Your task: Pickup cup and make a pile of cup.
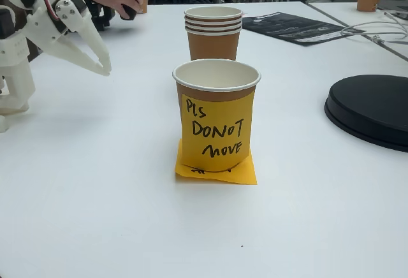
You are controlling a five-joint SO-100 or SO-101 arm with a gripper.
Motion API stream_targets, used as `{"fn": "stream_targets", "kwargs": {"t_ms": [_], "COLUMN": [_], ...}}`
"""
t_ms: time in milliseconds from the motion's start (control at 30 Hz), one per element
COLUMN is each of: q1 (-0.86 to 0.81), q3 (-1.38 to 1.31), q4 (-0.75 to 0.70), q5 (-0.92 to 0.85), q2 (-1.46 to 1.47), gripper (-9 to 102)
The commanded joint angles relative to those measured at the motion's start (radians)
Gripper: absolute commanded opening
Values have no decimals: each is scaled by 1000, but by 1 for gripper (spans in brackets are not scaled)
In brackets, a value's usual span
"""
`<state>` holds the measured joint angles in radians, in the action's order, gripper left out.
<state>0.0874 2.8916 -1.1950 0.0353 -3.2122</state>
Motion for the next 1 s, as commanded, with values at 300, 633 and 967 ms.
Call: {"fn": "stream_targets", "kwargs": {"t_ms": [300,633,967], "q1": [-17,-17,-100], "q3": [-502,-873,-1126], "q4": [32,20,20], "q5": [0,0,-12], "q2": [437,738,907], "gripper": [-7,-7,-6]}}
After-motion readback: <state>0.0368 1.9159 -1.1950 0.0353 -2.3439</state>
